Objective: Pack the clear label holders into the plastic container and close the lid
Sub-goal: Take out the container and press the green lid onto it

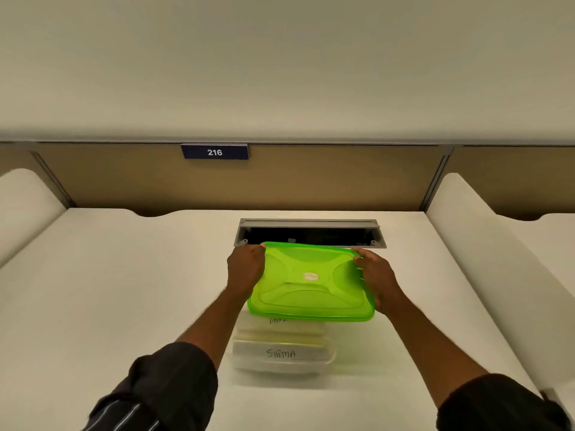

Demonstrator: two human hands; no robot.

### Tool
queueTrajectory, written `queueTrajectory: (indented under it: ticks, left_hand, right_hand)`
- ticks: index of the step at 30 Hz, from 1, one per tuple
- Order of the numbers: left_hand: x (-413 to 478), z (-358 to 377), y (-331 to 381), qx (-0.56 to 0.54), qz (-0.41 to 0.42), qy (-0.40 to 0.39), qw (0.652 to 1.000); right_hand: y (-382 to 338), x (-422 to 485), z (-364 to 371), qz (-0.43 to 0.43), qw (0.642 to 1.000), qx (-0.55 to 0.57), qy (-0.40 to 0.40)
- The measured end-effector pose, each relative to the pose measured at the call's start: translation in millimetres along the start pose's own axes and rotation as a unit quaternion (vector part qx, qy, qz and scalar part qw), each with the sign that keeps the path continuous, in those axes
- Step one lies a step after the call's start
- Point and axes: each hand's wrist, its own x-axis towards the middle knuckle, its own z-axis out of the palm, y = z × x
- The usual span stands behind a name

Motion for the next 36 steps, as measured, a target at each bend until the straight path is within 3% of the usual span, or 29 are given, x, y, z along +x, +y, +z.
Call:
queueTrajectory:
  ticks: [7,16,29,36]
  left_hand:
    - [-13,-8,-38,0.085,0.045,0.046,0.994]
    - [-16,8,-81,0.075,-0.045,0.015,0.996]
    - [-18,2,-93,0.099,-0.008,0.007,0.995]
    - [-15,-7,-96,0.064,-0.085,-0.035,0.994]
  right_hand:
    - [31,-7,32,-0.002,0.997,-0.080,0.002]
    - [66,-21,40,0.026,0.994,-0.102,0.011]
    - [73,-27,52,0.010,0.995,-0.102,0.022]
    - [74,-26,54,0.004,0.993,-0.113,0.019]
